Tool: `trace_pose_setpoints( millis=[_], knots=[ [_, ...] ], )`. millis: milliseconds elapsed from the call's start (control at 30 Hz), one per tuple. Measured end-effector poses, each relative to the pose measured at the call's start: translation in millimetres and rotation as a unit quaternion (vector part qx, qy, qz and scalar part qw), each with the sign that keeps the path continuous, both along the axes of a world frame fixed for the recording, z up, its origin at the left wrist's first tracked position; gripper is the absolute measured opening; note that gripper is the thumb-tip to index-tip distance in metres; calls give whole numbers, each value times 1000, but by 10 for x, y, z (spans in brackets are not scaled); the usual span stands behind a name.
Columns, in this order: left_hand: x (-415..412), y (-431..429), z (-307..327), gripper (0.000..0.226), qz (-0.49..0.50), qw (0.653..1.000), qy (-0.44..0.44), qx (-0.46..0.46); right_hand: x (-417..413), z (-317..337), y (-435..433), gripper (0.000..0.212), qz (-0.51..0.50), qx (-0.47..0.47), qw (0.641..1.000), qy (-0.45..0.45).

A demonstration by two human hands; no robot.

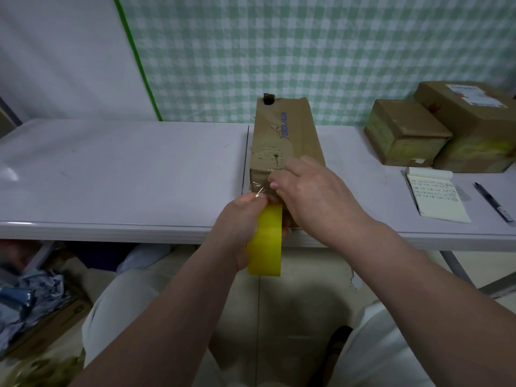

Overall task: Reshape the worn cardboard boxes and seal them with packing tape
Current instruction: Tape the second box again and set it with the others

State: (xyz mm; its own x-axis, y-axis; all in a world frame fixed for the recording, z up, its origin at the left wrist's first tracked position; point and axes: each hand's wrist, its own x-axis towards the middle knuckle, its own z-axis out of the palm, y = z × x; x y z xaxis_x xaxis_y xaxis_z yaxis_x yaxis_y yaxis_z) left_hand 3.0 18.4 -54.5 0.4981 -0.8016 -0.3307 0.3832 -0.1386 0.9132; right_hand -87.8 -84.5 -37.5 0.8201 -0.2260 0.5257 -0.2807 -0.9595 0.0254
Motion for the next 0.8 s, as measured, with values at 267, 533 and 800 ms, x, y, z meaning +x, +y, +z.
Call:
trace_pose_setpoints(
  millis=[267, 533, 800],
  knots=[
    [96, -4, -28, 12, -1, 999, -3, 38, -220, -35, -135, 9, -34, 28, 999, 9],
    [162, 77, 191, 17, -100, 991, -40, 74, -240, -105, -104, 18, -46, 79, 996, 8],
    [158, 165, 106, 14, -135, 980, -107, 97, -242, -233, -39, 18, -81, 245, 965, -49]
  ],
)
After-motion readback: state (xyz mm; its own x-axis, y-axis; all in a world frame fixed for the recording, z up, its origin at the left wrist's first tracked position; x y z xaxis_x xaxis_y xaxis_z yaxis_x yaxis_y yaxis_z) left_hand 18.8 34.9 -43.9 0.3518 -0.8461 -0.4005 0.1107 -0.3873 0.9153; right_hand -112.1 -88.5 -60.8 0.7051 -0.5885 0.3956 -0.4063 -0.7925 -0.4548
